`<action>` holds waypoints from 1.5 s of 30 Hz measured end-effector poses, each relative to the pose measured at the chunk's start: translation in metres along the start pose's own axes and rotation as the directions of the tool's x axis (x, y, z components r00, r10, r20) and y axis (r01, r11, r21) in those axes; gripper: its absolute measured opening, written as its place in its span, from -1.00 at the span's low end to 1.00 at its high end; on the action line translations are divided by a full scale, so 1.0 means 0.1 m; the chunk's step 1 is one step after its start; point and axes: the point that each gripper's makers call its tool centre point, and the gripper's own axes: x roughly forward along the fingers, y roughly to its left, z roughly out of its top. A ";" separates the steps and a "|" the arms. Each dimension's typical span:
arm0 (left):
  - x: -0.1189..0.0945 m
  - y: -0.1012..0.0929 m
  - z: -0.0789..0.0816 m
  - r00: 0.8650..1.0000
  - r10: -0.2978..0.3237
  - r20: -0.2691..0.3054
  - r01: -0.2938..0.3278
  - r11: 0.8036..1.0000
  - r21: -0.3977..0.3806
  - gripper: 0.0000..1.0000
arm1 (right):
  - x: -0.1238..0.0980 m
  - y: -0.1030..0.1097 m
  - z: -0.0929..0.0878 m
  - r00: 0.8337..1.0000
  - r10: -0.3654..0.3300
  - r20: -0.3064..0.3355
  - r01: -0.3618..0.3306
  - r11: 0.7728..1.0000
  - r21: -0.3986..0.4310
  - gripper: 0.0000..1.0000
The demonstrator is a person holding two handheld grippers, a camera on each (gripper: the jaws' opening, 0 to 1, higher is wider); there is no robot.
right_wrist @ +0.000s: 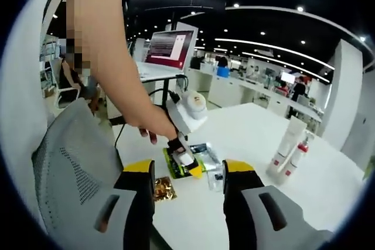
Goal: Arrange the skincare products in the storage area until every visible bottle or jar stands upright without overlapping.
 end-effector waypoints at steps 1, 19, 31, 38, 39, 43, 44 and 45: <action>-0.01 -0.02 -0.01 1.000 -0.012 -0.005 0.012 1.000 0.001 0.95 | 0.00 0.00 0.00 1.000 -0.001 0.001 0.001 1.000 -0.004 -0.16; -0.05 -0.06 -0.04 0.998 -0.042 -0.040 0.043 0.999 0.011 0.45 | -0.01 -0.01 -0.03 1.000 -0.011 -0.014 0.010 0.999 -0.033 -0.25; -0.14 -0.03 -0.09 0.996 -0.059 -0.067 0.059 0.998 -0.004 -0.28 | -0.03 -0.07 -0.03 0.999 -0.035 -0.013 0.035 0.999 -0.036 -0.26; -0.21 0.06 -0.15 0.994 -0.077 -0.075 0.076 0.997 -0.018 -0.51 | -0.02 -0.06 -0.05 0.999 -0.034 -0.025 0.033 0.999 -0.031 -0.25; -0.23 0.07 -0.16 0.994 -0.080 -0.077 0.078 0.997 -0.029 -0.54 | -0.01 -0.05 -0.07 0.999 -0.031 -0.035 0.030 0.999 -0.032 -0.24; -0.37 0.03 -0.08 0.994 -0.111 -0.017 0.109 0.991 -0.083 -0.63 | -0.01 -0.03 -0.06 0.999 -0.025 -0.031 0.024 0.999 -0.039 -0.25; -0.43 -0.02 -0.04 0.991 -0.130 0.011 0.130 0.985 -0.112 -0.65 | -0.01 -0.03 -0.06 0.999 -0.022 -0.033 0.021 0.999 -0.037 -0.26; -0.48 -0.05 -0.01 0.989 -0.142 0.036 0.145 0.981 -0.132 -0.67 | -0.01 -0.02 -0.06 0.999 -0.017 -0.034 0.016 0.999 -0.030 -0.27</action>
